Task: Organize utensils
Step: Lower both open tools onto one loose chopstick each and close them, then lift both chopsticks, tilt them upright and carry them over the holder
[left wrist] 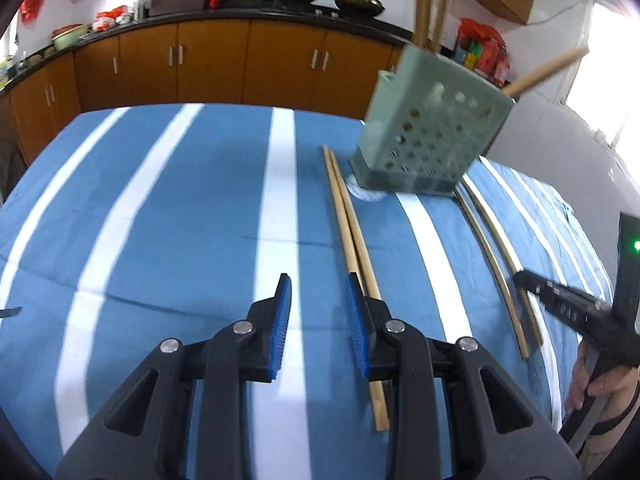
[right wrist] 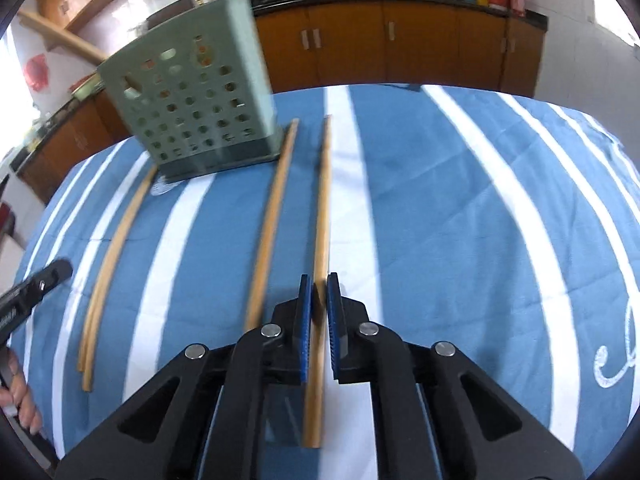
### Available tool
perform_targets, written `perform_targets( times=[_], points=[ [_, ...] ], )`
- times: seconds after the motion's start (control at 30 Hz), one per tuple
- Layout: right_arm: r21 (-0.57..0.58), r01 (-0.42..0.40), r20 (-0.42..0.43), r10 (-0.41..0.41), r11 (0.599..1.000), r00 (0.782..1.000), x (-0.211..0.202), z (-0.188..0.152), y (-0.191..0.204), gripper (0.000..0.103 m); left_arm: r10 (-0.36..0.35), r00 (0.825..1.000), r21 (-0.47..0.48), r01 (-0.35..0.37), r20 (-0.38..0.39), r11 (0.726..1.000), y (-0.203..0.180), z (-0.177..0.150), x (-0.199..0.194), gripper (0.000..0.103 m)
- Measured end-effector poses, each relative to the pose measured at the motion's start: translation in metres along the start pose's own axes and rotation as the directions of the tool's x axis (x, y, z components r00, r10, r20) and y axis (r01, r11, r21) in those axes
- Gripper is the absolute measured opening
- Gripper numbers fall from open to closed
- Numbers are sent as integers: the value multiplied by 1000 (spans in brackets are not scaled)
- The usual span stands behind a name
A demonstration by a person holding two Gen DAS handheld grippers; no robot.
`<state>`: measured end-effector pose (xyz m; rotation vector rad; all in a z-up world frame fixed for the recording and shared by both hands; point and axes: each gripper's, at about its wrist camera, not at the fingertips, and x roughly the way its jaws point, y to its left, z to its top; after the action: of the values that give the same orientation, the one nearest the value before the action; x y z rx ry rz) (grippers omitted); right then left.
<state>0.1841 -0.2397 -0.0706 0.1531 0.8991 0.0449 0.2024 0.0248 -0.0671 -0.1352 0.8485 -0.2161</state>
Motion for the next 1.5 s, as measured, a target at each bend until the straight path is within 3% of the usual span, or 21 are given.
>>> perform_targets(
  times=[0.27,0.73,0.77,0.9,1.1,1.5],
  points=[
    [6,9,12,-9,1000,1000,-3,-2,-10,8,-30,998,48,33,-50,998,-19,-6,12,21],
    [-37,8,14,-8,999,1000,-3,-5,-2,9,106,993,137,-98,-52,986,-37,0,31,15],
    [-40,9,16,-8,999,1000,-3,-5,-1,9,121,991,131,-114,-50,985,-36,1,33,9],
    [-58,32,25,-31,998,999,-2,-4,-3,8,147,988,111,-141,-50,984,-22,6,33,8],
    [-16,78,37,-77,997,996,-2,2,-27,8,215,976,32,-213,-45,976,28,13,26,8],
    [0,61,35,-61,998,998,-1,1,-30,9,186,982,5,-186,-39,983,39,13,23,17]
  ],
)
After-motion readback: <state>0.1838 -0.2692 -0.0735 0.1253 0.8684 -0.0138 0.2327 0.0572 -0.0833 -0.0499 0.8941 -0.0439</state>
